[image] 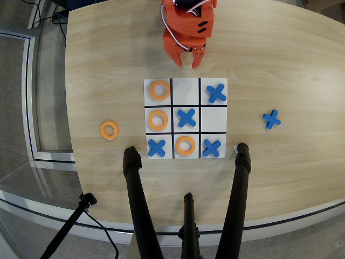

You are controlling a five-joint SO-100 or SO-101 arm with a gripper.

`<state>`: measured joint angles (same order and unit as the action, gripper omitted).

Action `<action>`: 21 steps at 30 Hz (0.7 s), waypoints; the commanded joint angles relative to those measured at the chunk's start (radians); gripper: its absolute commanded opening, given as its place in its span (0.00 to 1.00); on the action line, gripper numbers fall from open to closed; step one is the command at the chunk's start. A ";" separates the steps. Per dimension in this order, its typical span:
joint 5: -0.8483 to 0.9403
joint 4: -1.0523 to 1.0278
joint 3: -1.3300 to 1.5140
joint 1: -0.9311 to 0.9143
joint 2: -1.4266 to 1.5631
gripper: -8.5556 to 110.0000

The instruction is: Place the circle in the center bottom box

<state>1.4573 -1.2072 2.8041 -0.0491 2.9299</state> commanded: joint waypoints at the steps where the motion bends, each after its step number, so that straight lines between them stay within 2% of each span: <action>1: -0.028 0.012 -0.256 -0.058 -0.209 0.18; 7: -0.057 0.107 -0.581 -0.155 -0.583 0.28; 13: -0.046 0.262 -0.761 -0.262 -0.922 0.28; 21: -0.020 0.241 -1.220 -0.400 -1.407 0.28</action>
<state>1.4297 -0.9603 1.7595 -0.4080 1.6460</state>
